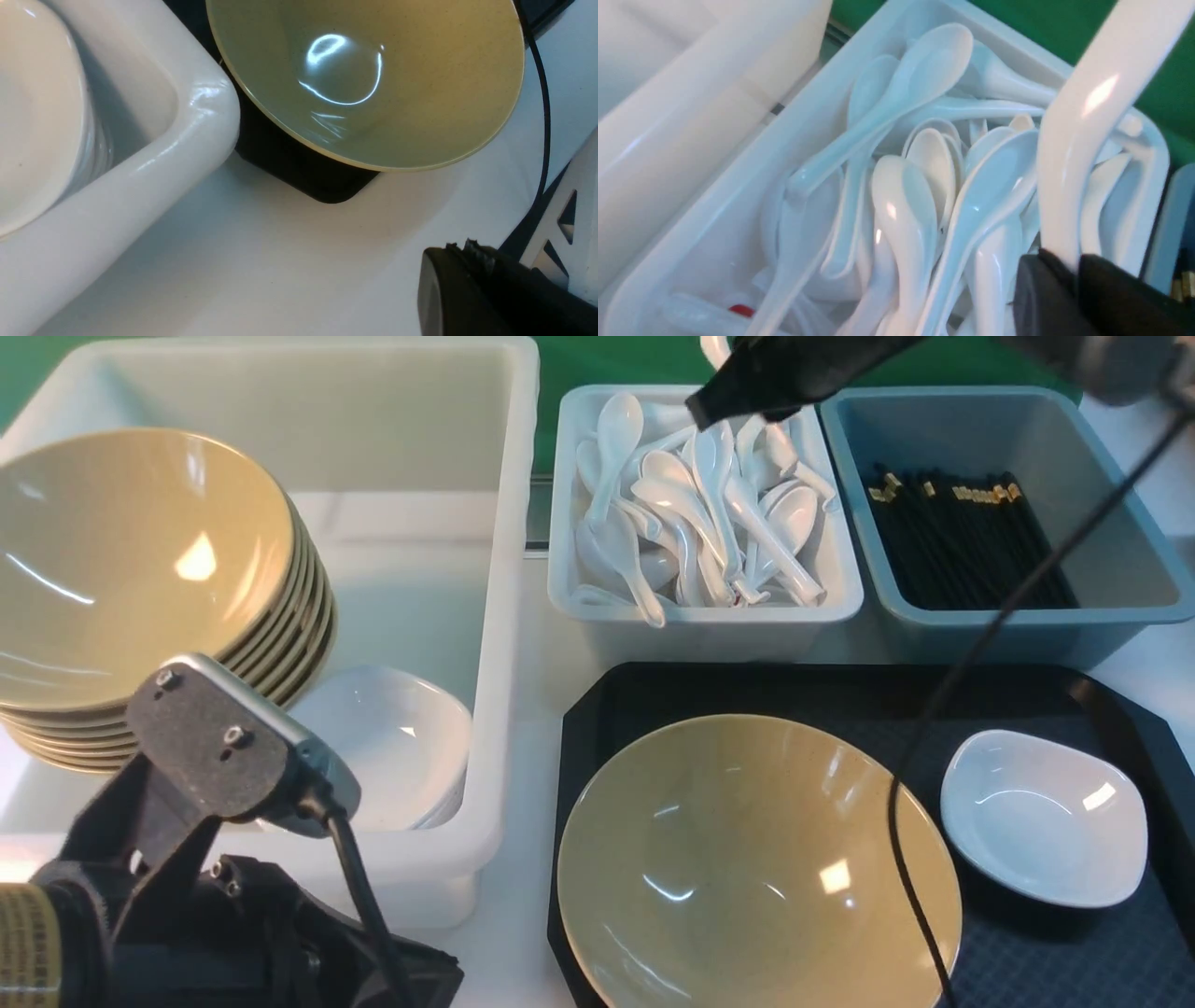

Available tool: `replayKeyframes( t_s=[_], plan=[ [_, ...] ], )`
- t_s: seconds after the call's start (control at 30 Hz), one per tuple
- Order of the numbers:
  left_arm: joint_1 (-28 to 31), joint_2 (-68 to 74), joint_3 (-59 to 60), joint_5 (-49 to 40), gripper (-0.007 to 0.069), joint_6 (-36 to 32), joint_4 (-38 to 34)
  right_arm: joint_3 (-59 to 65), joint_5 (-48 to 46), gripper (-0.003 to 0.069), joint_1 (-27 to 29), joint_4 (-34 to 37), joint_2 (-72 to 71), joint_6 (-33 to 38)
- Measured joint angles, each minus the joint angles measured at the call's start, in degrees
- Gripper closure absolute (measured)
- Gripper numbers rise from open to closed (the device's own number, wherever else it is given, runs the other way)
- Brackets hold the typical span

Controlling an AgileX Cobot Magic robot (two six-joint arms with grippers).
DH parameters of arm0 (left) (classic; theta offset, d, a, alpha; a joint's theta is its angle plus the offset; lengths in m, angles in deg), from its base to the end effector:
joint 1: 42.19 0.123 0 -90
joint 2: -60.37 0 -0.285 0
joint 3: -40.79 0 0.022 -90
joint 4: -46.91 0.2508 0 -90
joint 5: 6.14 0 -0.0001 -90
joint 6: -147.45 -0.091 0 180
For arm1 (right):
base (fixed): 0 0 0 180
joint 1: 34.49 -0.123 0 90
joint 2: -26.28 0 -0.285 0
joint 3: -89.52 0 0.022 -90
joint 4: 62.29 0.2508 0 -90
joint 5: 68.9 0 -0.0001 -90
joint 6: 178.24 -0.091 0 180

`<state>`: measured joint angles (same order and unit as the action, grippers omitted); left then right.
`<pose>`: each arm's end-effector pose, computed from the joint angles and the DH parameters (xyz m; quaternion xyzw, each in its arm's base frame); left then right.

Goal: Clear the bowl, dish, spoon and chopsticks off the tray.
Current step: Use the right arm to put the soup spoon into the small storage box in the middle, then use the left arm to grab the yellow noodle bowl on the left

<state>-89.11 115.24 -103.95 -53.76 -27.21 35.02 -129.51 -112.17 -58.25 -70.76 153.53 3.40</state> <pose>0.0909 -0.1175 0.3115 0.2942 0.8807 -0.2445 0.2793 0.4527 0.1892 0.3200 -0.2274 0.8808 0.0116 0.4152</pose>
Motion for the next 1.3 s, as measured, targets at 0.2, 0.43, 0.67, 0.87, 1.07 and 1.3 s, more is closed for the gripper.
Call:
replayKeyframes(
  t_s=[0.2,0.43,0.67,0.87,1.07,1.3],
  plan=[
    [0.0,3.5,-2.5,-3.8,0.0633,2.2,-0.3,-7.0,-9.0,0.0190,0.7,0.2,2.6,-1.6],
    [0.5,17.4,-20.3,-13.4,0.0633,2.2,11.4,-11.8,-26.6,0.0096,1.1,1.2,-4.8,6.1],
    [5.7,34.2,-35.6,-14.7,0.0590,-4.5,11.9,2.8,-28.2,0.0134,1.1,5.6,-18.5,9.9],
    [7.6,47.0,-43.0,-13.7,0.0403,-12.1,7.9,23.7,-28.5,0.0189,1.1,5.8,-32.8,10.4],
    [7.6,56.6,-46.7,-12.7,0.0221,-16.9,7.6,38.1,-28.6,0.0239,1.1,5.8,-45.1,10.4],
    [7.6,66.3,-49.3,-9.9,0.0195,-17.1,6.9,48.2,-26.9,0.0288,1.1,5.9,-54.7,10.4]
  ],
)
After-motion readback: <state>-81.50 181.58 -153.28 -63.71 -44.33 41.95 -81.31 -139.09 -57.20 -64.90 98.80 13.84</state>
